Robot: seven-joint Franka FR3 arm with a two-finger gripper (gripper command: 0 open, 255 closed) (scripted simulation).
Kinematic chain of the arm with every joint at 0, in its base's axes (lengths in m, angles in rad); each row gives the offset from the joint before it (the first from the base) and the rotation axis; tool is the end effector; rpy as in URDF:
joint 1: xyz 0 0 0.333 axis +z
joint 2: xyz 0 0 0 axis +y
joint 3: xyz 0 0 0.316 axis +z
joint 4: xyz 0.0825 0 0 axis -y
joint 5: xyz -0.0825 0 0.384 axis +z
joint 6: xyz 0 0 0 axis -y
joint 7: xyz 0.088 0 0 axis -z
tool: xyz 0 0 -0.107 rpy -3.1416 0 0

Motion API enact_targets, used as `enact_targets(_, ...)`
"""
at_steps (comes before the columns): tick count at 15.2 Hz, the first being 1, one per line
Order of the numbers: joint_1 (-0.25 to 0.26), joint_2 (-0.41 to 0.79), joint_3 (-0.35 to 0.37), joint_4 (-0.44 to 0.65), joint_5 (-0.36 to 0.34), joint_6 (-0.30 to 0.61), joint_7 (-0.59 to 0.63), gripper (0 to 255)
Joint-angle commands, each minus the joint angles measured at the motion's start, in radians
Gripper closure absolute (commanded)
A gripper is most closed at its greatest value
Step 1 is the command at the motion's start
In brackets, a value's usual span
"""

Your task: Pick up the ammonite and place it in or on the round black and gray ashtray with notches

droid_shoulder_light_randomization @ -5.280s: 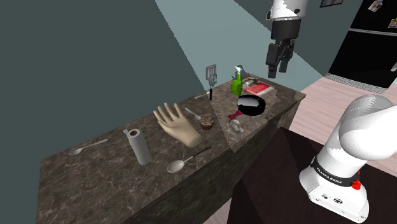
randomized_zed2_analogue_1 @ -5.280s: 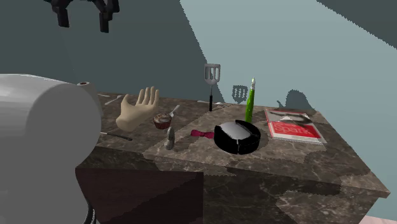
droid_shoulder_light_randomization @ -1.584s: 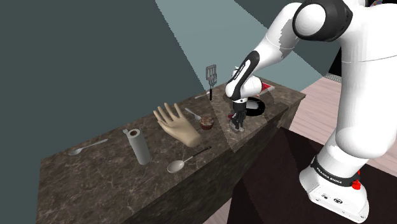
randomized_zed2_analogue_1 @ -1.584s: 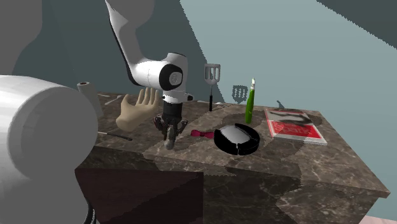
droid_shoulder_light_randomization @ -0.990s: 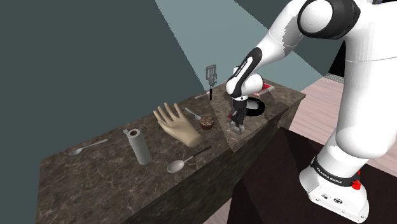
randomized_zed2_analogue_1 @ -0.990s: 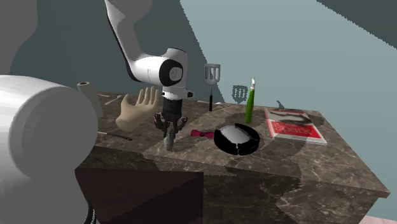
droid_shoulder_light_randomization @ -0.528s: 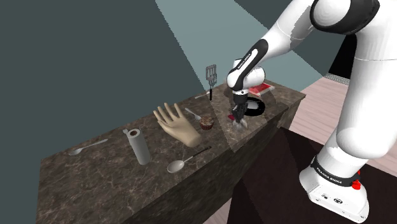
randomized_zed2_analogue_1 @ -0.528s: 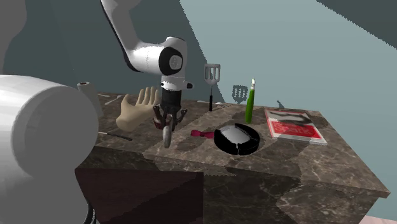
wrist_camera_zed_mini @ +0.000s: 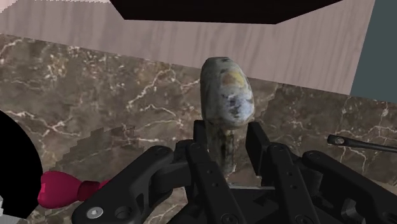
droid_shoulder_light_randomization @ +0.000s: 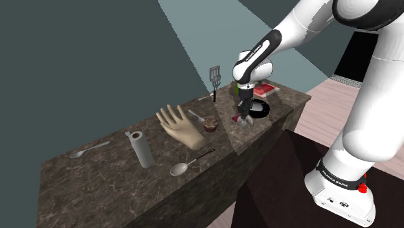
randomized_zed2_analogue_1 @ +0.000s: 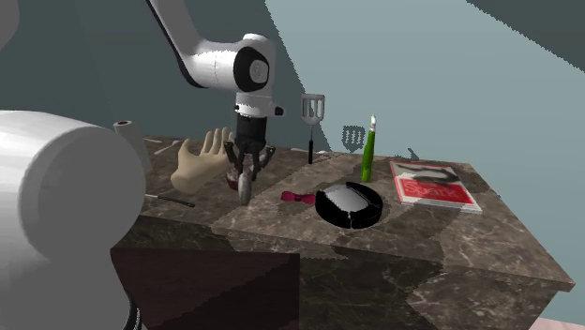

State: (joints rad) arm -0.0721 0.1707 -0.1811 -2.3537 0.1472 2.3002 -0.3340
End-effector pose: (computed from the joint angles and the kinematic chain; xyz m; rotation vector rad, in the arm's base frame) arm 0.4718 -0.1204 0.2425 -2.9995 0.0455 0.2867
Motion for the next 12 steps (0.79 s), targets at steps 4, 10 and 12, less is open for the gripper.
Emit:
enact_targets(4, 0.001, -0.051, -0.005, 0.011, -0.019, -0.060, 0.016, 255)
enact_targets(10, -0.078, 0.049, -0.061, 0.164, -0.025, -0.125, -0.110, 255)
enact_targets(12, -0.106, 0.088, -0.076, 0.223, -0.022, -0.150, -0.150, 255)
